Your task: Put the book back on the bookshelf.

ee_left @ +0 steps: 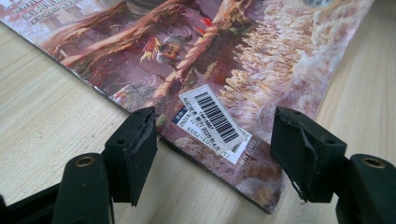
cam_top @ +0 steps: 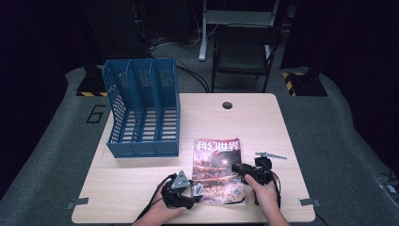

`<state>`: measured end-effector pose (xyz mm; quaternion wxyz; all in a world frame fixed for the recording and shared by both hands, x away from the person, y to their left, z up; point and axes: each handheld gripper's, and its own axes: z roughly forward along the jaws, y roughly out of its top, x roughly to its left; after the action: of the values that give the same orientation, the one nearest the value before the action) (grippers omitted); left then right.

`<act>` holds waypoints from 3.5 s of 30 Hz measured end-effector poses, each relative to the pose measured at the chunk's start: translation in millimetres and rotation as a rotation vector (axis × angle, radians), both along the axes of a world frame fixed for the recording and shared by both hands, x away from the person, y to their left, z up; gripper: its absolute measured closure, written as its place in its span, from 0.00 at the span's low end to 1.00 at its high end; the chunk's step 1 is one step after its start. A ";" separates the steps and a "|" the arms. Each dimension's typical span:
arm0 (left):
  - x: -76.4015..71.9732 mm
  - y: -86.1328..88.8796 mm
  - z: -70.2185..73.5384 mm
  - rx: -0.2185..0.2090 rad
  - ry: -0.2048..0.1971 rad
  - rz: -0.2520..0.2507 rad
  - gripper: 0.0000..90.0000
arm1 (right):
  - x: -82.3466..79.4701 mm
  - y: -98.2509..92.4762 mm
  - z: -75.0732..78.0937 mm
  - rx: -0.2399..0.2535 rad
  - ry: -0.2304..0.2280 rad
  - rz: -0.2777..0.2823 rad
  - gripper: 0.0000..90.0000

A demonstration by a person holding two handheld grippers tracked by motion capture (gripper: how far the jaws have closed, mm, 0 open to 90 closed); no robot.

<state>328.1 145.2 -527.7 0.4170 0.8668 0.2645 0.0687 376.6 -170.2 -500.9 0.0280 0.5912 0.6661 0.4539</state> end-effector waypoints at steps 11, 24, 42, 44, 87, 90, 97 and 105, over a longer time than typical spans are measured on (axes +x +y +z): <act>0.0 -0.1 0.1 0.001 0.001 0.000 0.35 | -1.2 0.3 6.3 0.111 -0.021 0.049 0.50; -0.8 -0.1 -1.2 -0.008 -0.010 0.010 0.35 | 7.8 -2.1 -5.7 0.104 0.026 0.042 0.49; -1.8 0.9 -2.1 -0.016 -0.014 0.012 0.35 | 12.4 14.3 -15.3 0.024 0.104 0.130 0.50; -1.7 1.2 -1.7 -0.014 -0.010 0.007 0.35 | 13.0 14.0 -16.5 0.012 0.086 0.142 0.50; -1.7 1.0 -2.1 -0.017 -0.014 0.011 0.35 | 14.7 6.9 -29.0 0.123 0.160 0.216 0.88; -1.7 1.1 -2.1 -0.017 -0.013 0.011 0.35 | 14.1 7.5 -28.0 0.118 0.151 0.217 0.90; -1.6 1.1 -2.0 -0.016 -0.012 0.011 0.35 | 12.1 8.1 -26.7 0.120 0.145 0.213 0.93; -1.1 1.8 -1.4 -0.014 -0.003 0.003 0.35 | 9.1 9.6 -23.9 0.125 0.131 0.206 0.96</act>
<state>326.9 147.0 -529.1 0.4236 0.8634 0.2654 0.0688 385.7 -160.6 -524.8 -0.0990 0.5486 0.6940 0.4556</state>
